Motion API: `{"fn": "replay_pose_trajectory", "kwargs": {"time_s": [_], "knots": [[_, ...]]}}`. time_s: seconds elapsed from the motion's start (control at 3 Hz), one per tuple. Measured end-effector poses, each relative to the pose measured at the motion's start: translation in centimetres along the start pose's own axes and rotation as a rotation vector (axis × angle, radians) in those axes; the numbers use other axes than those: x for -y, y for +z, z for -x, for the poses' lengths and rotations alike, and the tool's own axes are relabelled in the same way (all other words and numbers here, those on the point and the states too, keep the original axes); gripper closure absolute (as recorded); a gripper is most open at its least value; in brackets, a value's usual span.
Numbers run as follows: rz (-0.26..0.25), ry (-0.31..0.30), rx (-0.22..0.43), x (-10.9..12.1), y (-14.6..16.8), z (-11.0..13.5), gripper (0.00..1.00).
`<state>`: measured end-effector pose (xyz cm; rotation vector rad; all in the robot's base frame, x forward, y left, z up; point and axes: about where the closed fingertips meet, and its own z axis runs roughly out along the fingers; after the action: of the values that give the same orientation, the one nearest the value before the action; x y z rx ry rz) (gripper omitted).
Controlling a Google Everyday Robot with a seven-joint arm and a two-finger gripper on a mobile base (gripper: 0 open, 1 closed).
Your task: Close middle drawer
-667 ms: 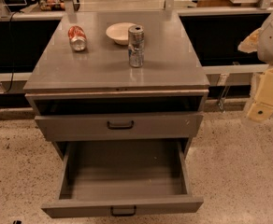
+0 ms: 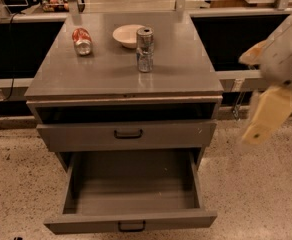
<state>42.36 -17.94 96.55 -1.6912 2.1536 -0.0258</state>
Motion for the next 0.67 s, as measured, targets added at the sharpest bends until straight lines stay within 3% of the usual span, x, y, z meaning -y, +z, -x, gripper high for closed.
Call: {"fn": "replay_pose_trajectory", "kwargs": {"time_s": [0.33, 0.67], "knots": [[0.006, -0.075, 0.133, -5.5, 2.4, 4.5, 0.00], [0.023, -0.103, 0.202, -8.0, 4.9, 5.5, 0.00]]}}
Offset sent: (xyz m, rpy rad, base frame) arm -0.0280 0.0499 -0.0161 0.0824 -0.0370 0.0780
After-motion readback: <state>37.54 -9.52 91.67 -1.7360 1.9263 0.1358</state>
